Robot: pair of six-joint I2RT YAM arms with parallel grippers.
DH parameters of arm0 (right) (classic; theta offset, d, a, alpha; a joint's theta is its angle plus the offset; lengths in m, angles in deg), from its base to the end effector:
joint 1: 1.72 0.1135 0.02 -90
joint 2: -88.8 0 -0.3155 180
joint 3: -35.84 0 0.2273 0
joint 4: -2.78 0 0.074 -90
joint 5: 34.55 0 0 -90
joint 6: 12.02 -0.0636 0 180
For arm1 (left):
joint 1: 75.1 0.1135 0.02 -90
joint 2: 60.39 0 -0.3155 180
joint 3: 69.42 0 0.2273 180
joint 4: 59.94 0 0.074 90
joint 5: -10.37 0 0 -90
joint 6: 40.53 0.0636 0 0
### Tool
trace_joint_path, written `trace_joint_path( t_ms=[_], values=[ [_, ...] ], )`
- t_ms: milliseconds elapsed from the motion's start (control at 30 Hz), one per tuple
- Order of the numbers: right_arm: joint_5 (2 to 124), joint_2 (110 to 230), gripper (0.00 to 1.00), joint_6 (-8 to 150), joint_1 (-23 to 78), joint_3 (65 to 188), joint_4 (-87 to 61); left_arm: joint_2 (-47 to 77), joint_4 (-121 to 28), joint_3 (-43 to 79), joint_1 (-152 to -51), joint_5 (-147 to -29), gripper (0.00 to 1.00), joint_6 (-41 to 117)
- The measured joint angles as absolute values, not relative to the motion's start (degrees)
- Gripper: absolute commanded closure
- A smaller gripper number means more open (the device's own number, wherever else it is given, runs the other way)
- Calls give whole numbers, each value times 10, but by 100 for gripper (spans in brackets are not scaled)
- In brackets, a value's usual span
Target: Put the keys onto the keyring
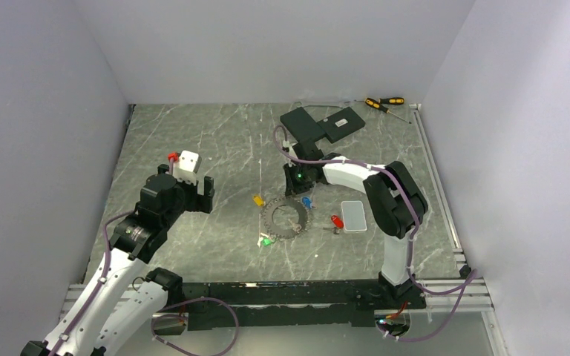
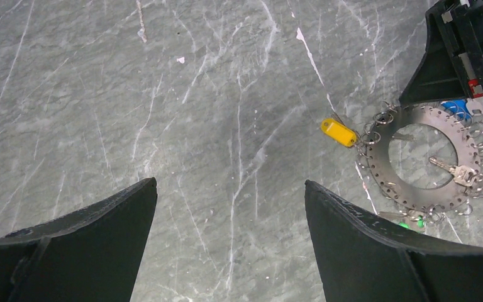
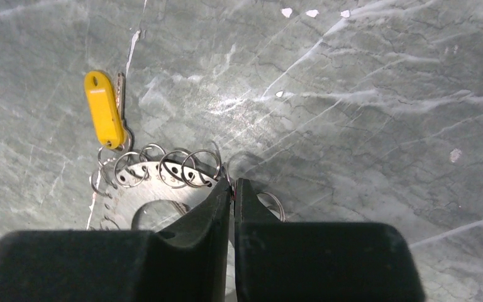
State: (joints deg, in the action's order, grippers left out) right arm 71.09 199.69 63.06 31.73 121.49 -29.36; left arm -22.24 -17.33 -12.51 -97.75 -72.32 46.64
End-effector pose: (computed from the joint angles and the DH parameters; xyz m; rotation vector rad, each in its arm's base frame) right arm 0.3335 0.2409 0.1974 -0.5333 2.6056 0.6515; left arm 0.1069 -0.0359 0.3261 0.2603 1.9699 -0.1614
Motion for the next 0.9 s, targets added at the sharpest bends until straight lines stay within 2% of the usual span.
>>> trace_joint_path(
  t_ms=[167, 267, 400, 600, 900],
  values=[
    [720, 1997, 70, 643, 321, 1215, -299, -221, -174, -125, -976, -723, 8, 466],
    [727, 1997, 63, 648, 321, 1217, -307, -219, -173, -125, -975, -723, 9, 466],
    [737, 1997, 63, 650, 323, 1220, -312, -219, -174, -125, -975, -723, 9, 467],
    [746, 1996, 71, 649, 323, 1220, -314, -217, -174, -125, -974, -723, 9, 466],
    [752, 1982, 67, 652, 323, 1218, -318, -215, -173, -125, -973, -723, 9, 466]
  ],
)
